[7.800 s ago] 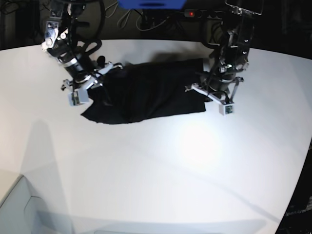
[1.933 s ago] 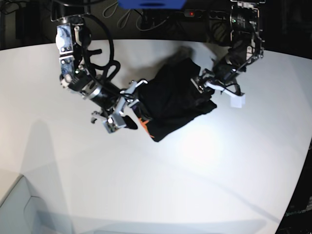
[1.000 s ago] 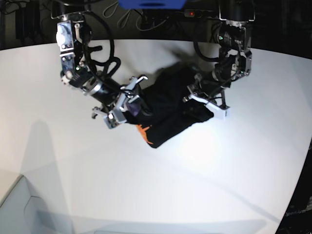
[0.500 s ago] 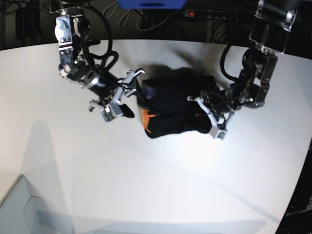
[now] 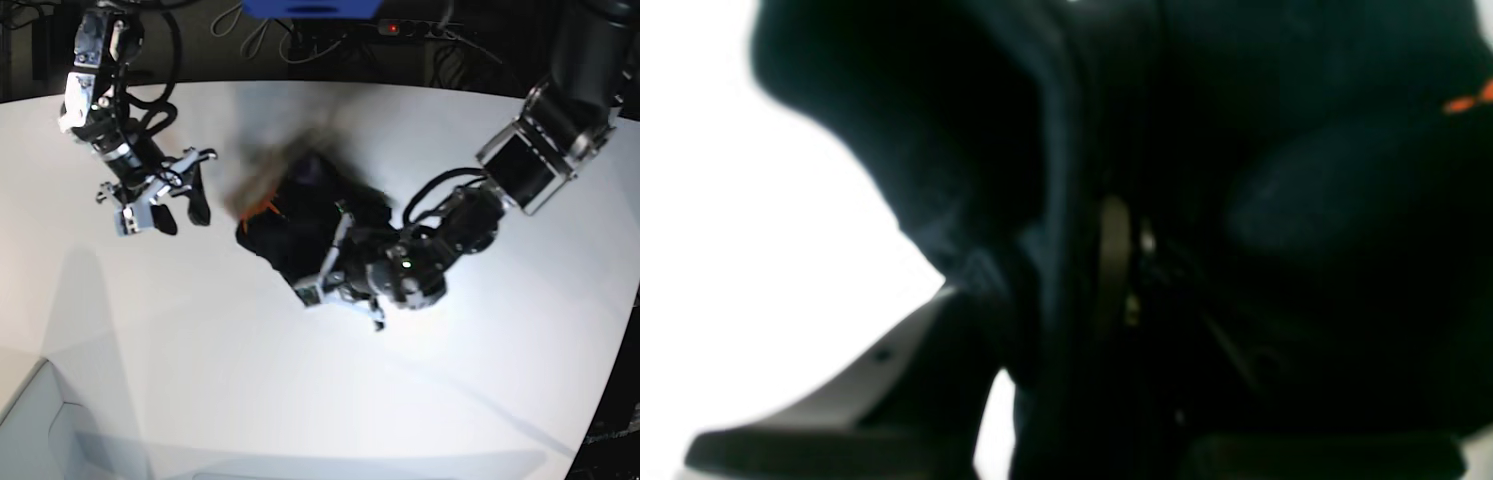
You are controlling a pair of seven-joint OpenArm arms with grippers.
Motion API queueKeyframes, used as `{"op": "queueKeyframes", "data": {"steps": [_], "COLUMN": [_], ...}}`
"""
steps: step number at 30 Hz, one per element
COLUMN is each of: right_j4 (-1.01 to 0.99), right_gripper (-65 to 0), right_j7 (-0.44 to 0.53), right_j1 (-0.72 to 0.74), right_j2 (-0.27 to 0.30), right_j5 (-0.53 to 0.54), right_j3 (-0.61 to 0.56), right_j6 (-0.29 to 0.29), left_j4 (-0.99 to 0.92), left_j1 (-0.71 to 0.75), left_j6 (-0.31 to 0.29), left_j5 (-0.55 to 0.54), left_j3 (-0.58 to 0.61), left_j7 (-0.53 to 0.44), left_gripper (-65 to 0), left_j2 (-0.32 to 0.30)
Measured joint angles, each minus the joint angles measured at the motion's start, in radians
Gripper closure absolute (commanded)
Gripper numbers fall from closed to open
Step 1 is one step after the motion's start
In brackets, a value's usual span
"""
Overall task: Layout the t-shirt on the table in an organized manner, then fold the t-shirt properly
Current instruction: 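Press the folded bundle flat with the left gripper and release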
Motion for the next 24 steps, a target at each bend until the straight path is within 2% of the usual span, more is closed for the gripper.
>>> {"op": "queueKeyframes", "data": {"steps": [4,7,10,12,14,20,24], "right_j4": [0.022,0.037,0.050,0.051,0.054,0.060,0.060], "right_gripper": [-32.6,-32.6,-32.6,-32.6,-32.6,-32.6,-32.6], "right_j7": [0.000,-0.001,0.001,0.000,-0.001,0.000,0.000], "right_j1": [-0.051,-0.071,-0.093,-0.105,-0.108,-0.111,-0.107], "right_j2": [-0.001,-0.007,-0.038,-0.054,-0.064,-0.066,-0.067], "right_j5": [0.003,-0.002,0.005,0.001,0.001,0.001,0.001], "right_j3": [0.077,0.113,0.162,0.196,0.211,0.210,0.209], "right_j6": [0.000,0.001,0.001,0.000,0.001,0.001,0.001], "left_j4": [-0.134,-0.221,-0.297,-0.319,-0.320,-0.306,-0.226], "left_j1": [-0.003,-0.013,-0.018,-0.020,-0.023,-0.038,-0.040], "left_j6": [-0.173,-0.167,-0.154,-0.150,-0.150,-0.151,-0.177], "left_j5": [0.303,0.527,0.655,0.685,0.689,0.687,0.687], "left_j3": [0.000,-0.003,-0.006,-0.006,-0.006,-0.004,-0.003], "left_j7": [-0.063,-0.177,-0.228,-0.239,-0.238,-0.239,-0.219], "left_gripper": [-0.4,-0.5,-0.5,-0.7,-3.7,-27.1,-37.3], "left_j2": [0.150,0.236,0.307,0.330,0.335,0.332,0.316]}}
